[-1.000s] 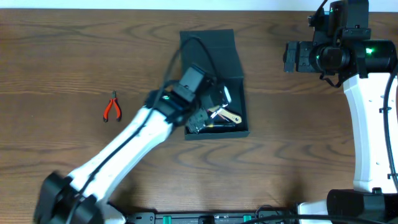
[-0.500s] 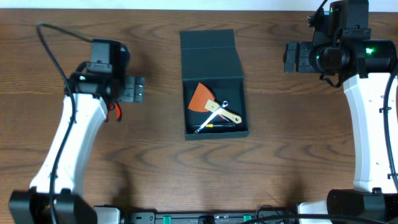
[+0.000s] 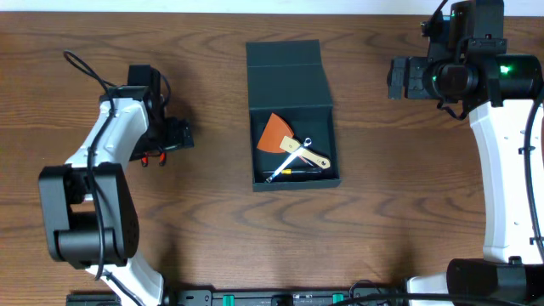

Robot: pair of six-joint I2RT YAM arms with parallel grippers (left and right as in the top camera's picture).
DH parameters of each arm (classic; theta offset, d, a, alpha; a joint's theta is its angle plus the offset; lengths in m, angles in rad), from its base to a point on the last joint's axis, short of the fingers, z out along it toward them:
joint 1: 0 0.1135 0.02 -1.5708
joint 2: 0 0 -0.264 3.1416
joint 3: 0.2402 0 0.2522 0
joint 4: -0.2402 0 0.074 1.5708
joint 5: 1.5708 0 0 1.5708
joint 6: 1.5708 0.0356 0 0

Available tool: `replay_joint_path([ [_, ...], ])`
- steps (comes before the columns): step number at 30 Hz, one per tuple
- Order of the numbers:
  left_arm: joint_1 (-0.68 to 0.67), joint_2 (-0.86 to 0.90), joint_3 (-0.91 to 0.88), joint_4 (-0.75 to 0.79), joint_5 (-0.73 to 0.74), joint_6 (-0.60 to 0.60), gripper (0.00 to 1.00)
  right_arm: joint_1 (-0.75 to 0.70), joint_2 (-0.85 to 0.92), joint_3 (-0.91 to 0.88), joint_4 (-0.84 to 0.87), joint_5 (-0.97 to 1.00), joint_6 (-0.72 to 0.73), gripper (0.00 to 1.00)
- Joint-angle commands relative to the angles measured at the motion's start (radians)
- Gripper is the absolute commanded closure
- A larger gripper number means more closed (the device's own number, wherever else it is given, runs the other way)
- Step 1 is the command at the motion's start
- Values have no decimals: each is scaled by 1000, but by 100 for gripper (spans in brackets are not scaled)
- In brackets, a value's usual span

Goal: Pack container
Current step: 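Move the left gripper back over the red-black pliers, then lower the left gripper and close it on the pliers handles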

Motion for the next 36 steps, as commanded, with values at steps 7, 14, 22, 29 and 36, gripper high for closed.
replay_joint_path([
  [7, 2, 6, -24, 38, 13, -20, 1, -10, 3, 3, 3, 3, -12, 1],
  [14, 2, 35, -30, 51, 15, -20, 1, -10, 3, 3, 3, 3, -12, 1],
  [22, 2, 82, -30, 55, 18, -16, 1, -10, 3, 3, -1, 3, -12, 1],
  [29, 2, 103, -30, 77, 18, -16, 2, -10, 3, 3, -1, 3, -12, 1],
  [36, 2, 146, -30, 83, 18, -16, 12, -10, 3, 3, -5, 3, -12, 1],
])
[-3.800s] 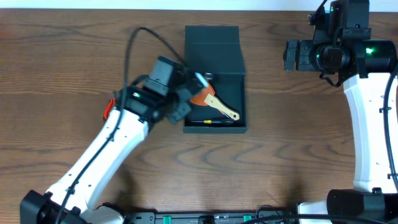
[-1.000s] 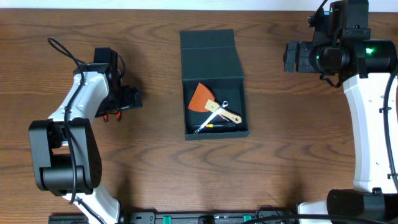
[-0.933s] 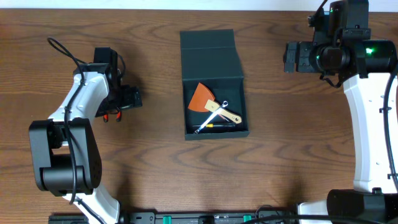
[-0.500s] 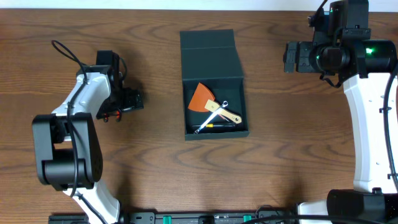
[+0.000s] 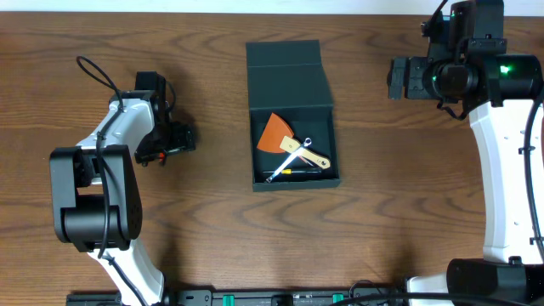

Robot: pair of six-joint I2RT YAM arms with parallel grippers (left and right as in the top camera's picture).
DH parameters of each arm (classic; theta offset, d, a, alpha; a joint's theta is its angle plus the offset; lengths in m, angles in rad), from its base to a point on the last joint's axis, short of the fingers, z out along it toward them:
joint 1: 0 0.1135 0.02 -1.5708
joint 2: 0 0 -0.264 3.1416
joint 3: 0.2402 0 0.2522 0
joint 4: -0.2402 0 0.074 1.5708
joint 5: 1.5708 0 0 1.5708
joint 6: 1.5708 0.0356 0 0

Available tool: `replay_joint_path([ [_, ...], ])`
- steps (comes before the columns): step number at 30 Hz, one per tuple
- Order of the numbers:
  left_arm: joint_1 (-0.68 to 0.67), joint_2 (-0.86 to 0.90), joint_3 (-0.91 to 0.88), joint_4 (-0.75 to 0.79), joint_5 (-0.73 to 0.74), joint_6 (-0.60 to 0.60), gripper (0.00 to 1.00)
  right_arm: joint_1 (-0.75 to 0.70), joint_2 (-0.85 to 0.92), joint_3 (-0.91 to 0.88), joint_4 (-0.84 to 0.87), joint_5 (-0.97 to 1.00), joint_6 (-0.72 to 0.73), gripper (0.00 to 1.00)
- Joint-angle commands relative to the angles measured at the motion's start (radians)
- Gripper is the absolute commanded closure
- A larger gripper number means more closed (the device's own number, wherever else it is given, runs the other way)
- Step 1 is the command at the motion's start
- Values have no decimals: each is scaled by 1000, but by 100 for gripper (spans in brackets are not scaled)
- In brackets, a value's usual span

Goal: Pack container
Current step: 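Lower the left gripper and close it on the pliers handles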

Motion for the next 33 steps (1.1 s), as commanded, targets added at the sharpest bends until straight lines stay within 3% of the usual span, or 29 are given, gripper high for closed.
replay_joint_path([
  [1, 2, 51, -10, -7, 5, -10, 13, -10, 3, 3, -1, 3, -12, 1],
  [5, 2, 60, -10, -18, 5, -10, 19, -10, 3, 3, -1, 3, -12, 1],
  [9, 2, 60, -10, -33, 5, -9, 36, -10, 3, 3, 0, 3, -12, 1],
  [13, 2, 60, -10, -51, 5, -9, 45, -10, 3, 3, 1, 3, -13, 1],
  [23, 2, 60, -10, -74, 5, -10, 79, -10, 3, 3, 3, 3, -13, 1],
  [28, 2, 60, -10, -75, 5, -10, 89, -10, 3, 3, 3, 3, -13, 1],
  [33, 2, 60, -10, -74, 5, -10, 88, -10, 3, 3, 3, 3, -13, 1],
])
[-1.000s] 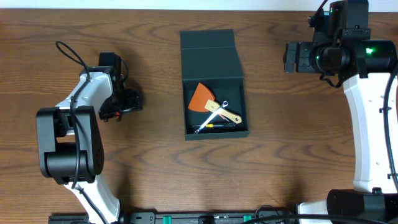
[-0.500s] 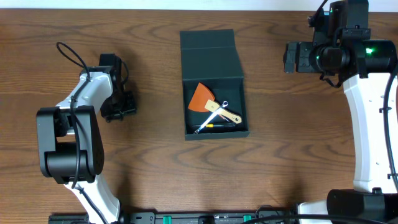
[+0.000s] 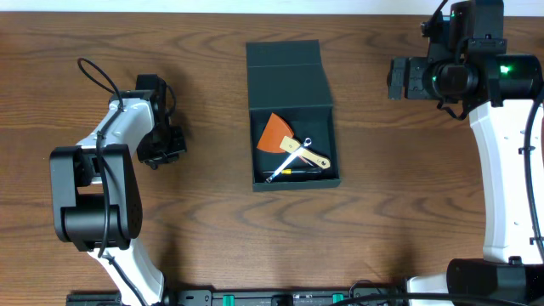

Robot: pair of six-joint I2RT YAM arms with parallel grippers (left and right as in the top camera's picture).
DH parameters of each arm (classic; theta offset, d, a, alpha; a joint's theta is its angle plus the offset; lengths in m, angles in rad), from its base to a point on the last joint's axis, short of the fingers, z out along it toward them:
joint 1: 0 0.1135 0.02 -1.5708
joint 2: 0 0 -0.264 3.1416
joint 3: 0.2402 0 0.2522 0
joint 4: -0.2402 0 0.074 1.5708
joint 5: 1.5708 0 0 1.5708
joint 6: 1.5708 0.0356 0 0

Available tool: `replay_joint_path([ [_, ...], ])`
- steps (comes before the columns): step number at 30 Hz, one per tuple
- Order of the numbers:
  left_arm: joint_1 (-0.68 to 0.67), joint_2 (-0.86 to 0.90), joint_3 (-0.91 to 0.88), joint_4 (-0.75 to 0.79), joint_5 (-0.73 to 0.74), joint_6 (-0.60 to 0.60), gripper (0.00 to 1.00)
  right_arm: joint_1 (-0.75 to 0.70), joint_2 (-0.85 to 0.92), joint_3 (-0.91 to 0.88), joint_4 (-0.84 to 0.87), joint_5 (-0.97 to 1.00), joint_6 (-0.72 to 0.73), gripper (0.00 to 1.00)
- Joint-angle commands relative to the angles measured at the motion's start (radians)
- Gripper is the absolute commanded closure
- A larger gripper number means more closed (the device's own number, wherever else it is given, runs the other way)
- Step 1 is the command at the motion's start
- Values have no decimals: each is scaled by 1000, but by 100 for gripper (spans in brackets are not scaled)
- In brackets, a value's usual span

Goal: Pack container
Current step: 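Lower the left gripper and close it on the pliers handles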

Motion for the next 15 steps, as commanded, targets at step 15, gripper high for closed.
replay_joint_path([
  [15, 2, 55, -13, 19, 2, 0, 88, -10, 3, 3, -2, 3, -13, 1],
])
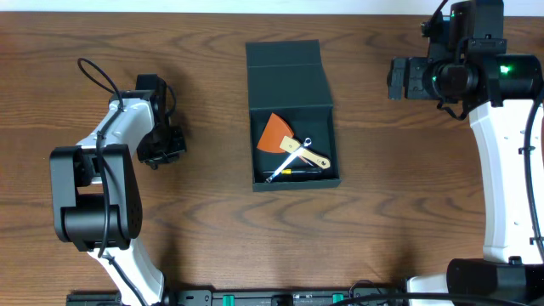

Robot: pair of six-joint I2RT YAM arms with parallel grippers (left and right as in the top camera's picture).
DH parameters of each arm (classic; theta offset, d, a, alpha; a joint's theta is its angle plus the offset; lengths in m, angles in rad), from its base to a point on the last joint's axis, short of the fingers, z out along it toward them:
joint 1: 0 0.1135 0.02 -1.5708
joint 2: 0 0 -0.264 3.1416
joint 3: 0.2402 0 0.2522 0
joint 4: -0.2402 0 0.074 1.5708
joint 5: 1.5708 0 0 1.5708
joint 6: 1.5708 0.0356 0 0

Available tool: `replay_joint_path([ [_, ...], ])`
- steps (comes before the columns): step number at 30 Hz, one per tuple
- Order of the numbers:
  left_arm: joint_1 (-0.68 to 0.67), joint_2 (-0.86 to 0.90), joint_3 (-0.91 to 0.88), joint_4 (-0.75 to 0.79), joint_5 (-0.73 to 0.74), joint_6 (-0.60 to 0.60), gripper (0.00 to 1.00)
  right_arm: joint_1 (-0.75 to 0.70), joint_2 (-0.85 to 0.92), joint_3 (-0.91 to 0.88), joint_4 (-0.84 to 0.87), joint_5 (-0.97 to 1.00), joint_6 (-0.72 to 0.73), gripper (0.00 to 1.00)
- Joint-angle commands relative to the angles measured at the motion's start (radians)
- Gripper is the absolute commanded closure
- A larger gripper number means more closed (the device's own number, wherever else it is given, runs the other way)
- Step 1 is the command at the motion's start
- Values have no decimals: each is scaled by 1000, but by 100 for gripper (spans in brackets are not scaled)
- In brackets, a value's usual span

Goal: Pack container
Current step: 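Lower the left gripper and close it on the pliers handles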

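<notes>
A dark box (293,184) lies at the table's middle, its lid (287,72) folded back flat behind it. Inside are an orange scraper (273,132), a wooden-handled tool (308,156), a small metal wrench (303,143) and a thin pen-like tool (285,173). My left gripper (161,151) is well left of the box and points down at the bare table; the wrist hides its fingers. My right gripper (396,78) hangs at the far right, level with the lid, its jaws too dark to read.
The wooden table (212,238) stretches all around the box. A black cable (93,72) loops from the left arm. The right arm's white link (501,170) runs down the right edge.
My left gripper was left of the box, lying level with orange fingertips showing beneath it. Then the arm's elbow had shifted and the gripper sat slightly nearer the box. Later it had turned down, hiding the fingertips, and stays so. The right arm and box contents never changed.
</notes>
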Motion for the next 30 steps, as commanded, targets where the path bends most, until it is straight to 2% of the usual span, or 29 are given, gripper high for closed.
replay_joint_path([
  [1, 2, 55, -13, 16, 2, -3, 88, -10, 3, 3, -1, 3, -13, 1],
  [3, 2, 55, -13, 17, 2, -11, 88, -10, 3, 3, -1, 3, -13, 1],
  [6, 2, 55, -13, 16, 2, -14, 95, -10, 3, 3, -1, 3, -13, 1],
  [19, 2, 47, -13, -18, 2, -21, 94, -10, 3, 3, -1, 3, -13, 1],
  [30, -53, -175, -11, -25, 2, 7, 94, -10, 3, 3, -1, 3, -13, 1],
])
